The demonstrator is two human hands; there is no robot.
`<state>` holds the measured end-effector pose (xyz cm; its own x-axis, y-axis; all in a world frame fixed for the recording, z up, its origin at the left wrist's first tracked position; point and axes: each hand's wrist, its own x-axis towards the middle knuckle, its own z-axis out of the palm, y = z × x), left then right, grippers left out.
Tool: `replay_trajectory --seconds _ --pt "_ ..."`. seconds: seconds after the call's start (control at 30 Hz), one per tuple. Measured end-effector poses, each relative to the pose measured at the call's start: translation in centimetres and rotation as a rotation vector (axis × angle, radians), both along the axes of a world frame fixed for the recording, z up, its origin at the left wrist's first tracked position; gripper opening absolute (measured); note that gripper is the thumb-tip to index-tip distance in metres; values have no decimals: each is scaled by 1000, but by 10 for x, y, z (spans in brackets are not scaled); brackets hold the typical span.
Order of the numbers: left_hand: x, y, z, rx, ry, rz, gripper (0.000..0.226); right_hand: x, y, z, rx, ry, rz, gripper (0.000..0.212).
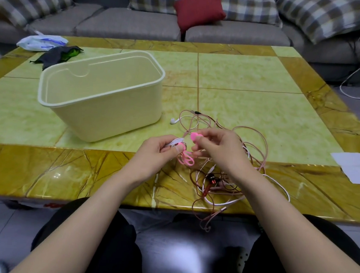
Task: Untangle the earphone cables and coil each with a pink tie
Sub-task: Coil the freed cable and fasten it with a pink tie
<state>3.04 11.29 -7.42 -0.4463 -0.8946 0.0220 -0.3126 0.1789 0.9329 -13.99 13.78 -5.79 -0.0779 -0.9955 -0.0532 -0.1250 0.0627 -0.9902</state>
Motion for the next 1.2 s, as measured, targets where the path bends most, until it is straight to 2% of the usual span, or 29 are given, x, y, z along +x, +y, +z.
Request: replay_trajectory --seconds 0.13,0.2,0.3,0.43,0.57,0.67,0.83,0.97,1.1,1.2 --pt "2 -2 -2 -200 -119 179 19 -5 -5 1 18 -96 -139 17" --pt "4 -5 -5 -347 -258 269 15 -5 -5 0 4 -51 -161 15" --pt "4 -11 -10 -372 -366 332 23 -3 -2 -2 -20 49 -140 16" --pt "0 -6 -5 -385 -287 320 23 -1 -1 -2 -57 112 -126 15" --pt "3 -6 2 -525 -187 492 25 1 -1 -2 -75 114 -137 17" --pt "6 -6 2 -593 -160 543 25 0 -1 -1 -108 119 -154 17" --pt "2 -8 3 -389 10 429 30 2 -1 -4 -116 178 -61 9" --pt "-5 -8 8 -197 190 415 33 11 4 -7 -161 347 162 14" --pt "-8 -8 8 -29 396 375 34 23 5 -16 -289 579 348 14" --pt "-10 -7 10 63 523 337 34 33 1 -21 -299 567 371 13"
